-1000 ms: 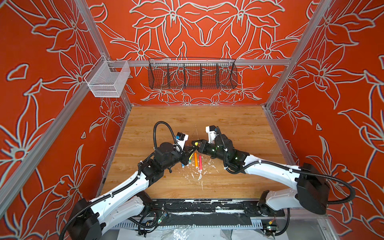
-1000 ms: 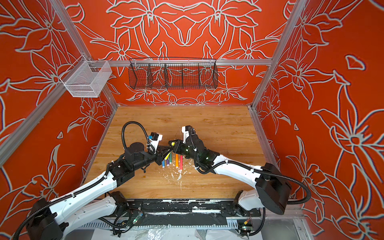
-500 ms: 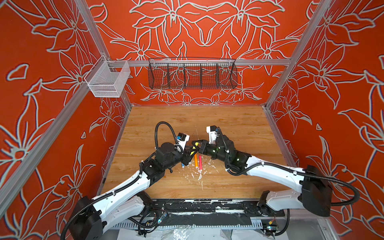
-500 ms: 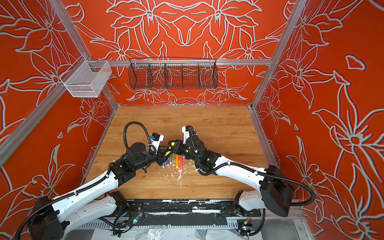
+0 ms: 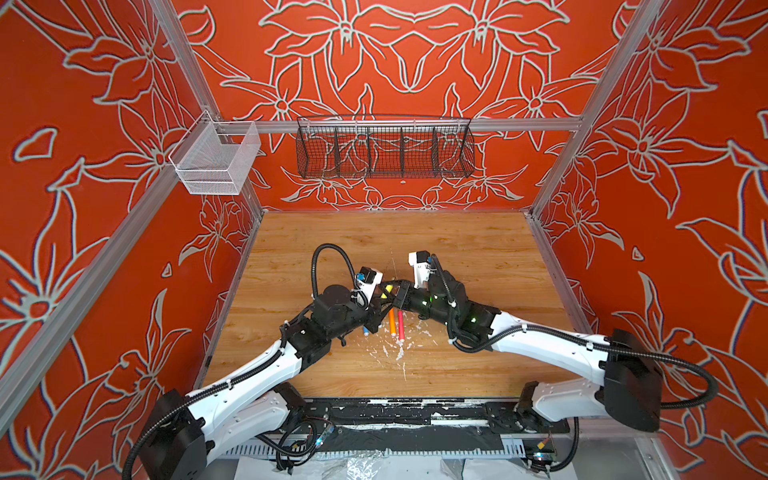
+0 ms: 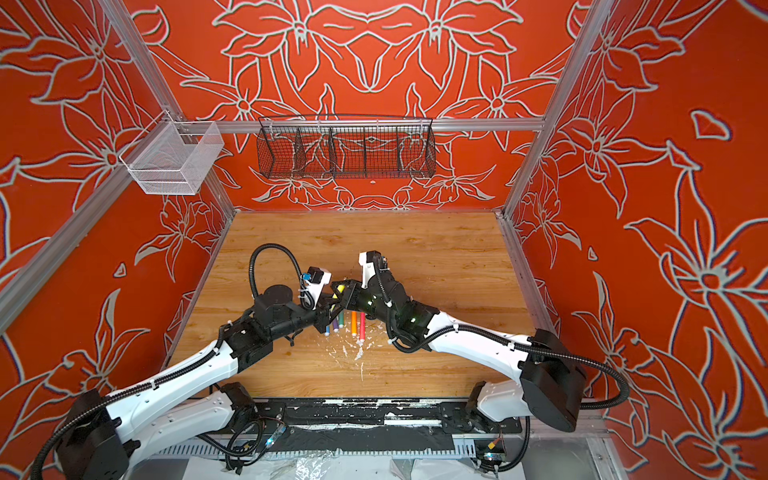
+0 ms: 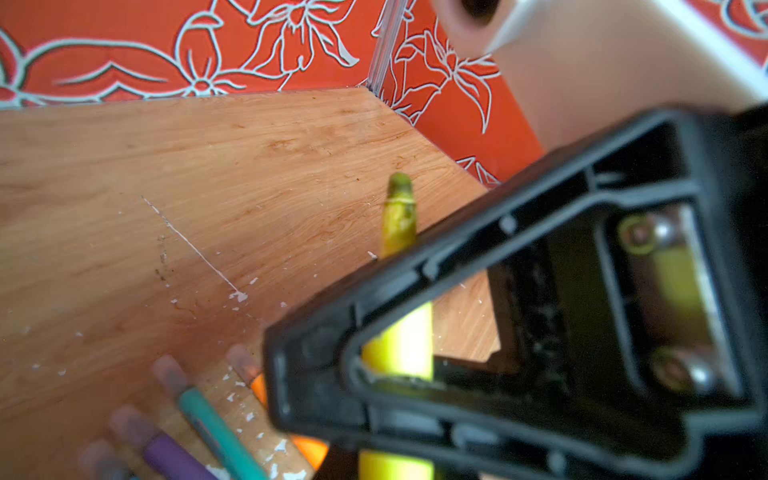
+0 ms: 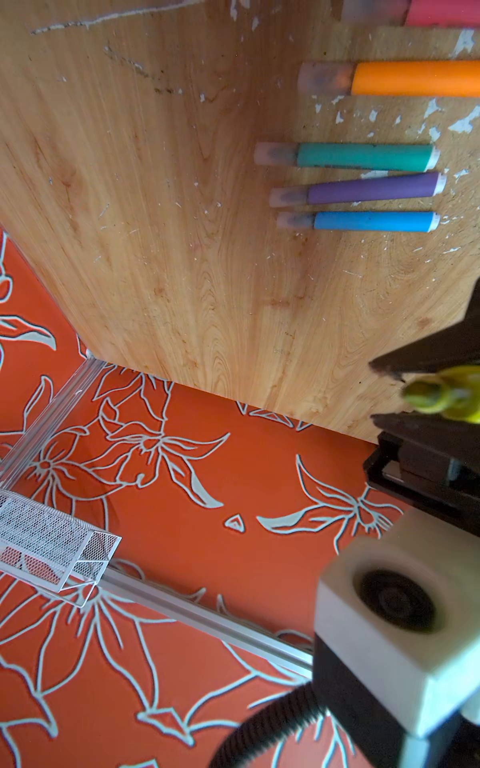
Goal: Insert the pens into the pen caps
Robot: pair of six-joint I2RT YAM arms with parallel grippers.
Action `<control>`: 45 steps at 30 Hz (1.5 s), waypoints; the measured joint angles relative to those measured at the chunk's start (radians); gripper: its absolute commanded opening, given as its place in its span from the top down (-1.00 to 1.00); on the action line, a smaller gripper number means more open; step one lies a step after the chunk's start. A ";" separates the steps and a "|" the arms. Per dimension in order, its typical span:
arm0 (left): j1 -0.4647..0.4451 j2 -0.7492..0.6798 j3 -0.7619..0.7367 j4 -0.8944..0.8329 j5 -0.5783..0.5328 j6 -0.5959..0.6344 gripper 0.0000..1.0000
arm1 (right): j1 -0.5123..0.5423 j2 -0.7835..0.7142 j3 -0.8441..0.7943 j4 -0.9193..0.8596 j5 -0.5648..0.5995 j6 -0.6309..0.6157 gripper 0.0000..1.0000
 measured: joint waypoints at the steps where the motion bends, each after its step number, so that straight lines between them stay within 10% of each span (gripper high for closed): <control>1: 0.001 0.000 0.000 0.001 -0.001 -0.002 1.00 | 0.000 0.001 0.000 0.000 0.002 0.000 0.72; 7: 0.011 0.002 0.000 -0.008 -0.032 -0.018 1.00 | 0.002 -0.009 0.000 -0.046 0.023 -0.034 0.11; 20: 0.080 0.063 0.000 -0.031 -0.140 -0.086 1.00 | -0.137 -0.245 -0.100 -0.581 0.278 -0.152 0.12; 45: 0.080 -0.012 -0.010 -0.031 -0.192 -0.087 1.00 | -0.321 0.056 -0.242 -0.536 0.229 -0.105 -0.12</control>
